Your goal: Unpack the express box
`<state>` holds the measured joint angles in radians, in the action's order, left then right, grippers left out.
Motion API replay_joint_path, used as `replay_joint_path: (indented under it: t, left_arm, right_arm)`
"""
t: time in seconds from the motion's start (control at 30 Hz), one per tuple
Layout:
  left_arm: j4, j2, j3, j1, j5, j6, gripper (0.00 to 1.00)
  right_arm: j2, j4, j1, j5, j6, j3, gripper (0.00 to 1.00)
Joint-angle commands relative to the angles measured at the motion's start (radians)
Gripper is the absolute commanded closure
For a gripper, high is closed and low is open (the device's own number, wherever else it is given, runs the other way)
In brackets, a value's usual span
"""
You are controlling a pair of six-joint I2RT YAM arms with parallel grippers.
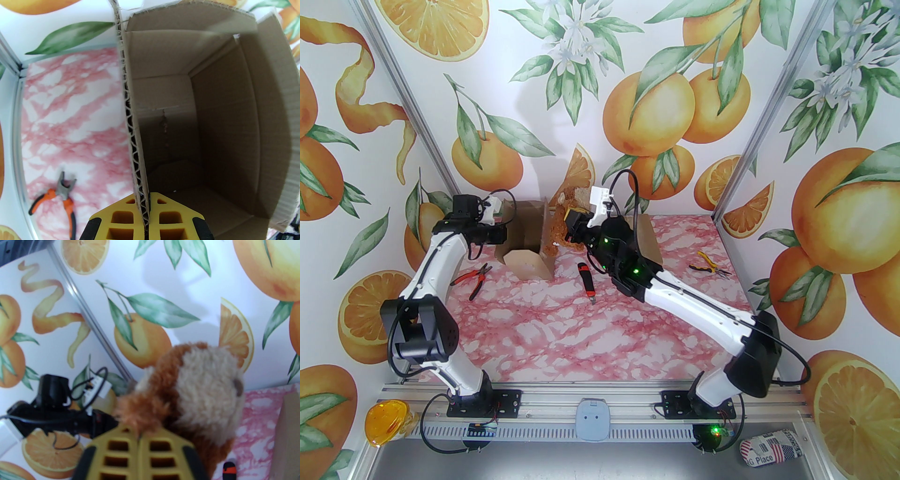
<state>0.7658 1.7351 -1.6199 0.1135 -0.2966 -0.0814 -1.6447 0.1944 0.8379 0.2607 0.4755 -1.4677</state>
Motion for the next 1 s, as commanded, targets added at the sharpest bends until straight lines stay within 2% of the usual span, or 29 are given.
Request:
replay_joint_path:
  t: [0.0, 0.27, 0.43, 0.57, 0.6, 0.67, 0.7, 0.97]
  left_arm:
    - [0.061, 0.044, -0.069, 0.022, -0.021, -0.033, 1.0]
    - [0.119, 0.099, -0.183, 0.043, 0.022, -0.039, 1.0]
    - [0.134, 0.118, -0.236, 0.043, 0.045, -0.023, 1.0]
    - [0.159, 0.141, -0.287, 0.043, 0.036, -0.017, 0.93]
    - [0.165, 0.145, -0.298, 0.042, 0.028, -0.015, 0.89]
    - [0.167, 0.143, -0.309, 0.04, 0.019, -0.007, 0.72]
    - [0.164, 0.139, -0.311, 0.04, 0.021, 0.001, 0.64]
    - [0.133, 0.022, -0.348, 0.01, 0.073, 0.052, 0.34]
  right_arm:
    - [-0.105, -0.045, -0.009, -0.025, 0.032, -0.02, 1.0]
    - [-0.338, -0.034, -0.021, -0.125, 0.109, -0.105, 1.0]
    - [-0.458, -0.027, -0.017, -0.117, 0.155, -0.153, 0.99]
    - [-0.486, -0.104, -0.02, -0.107, 0.115, -0.214, 0.56]
    - [-0.477, -0.124, -0.02, -0.1, 0.104, -0.221, 0.42]
    - [-0.442, -0.146, -0.029, -0.085, 0.077, -0.213, 0.05]
    - [-0.419, -0.148, -0.038, -0.109, 0.063, -0.204, 0.0]
    - [-0.121, -0.284, -0.117, -0.127, -0.071, -0.112, 0.0]
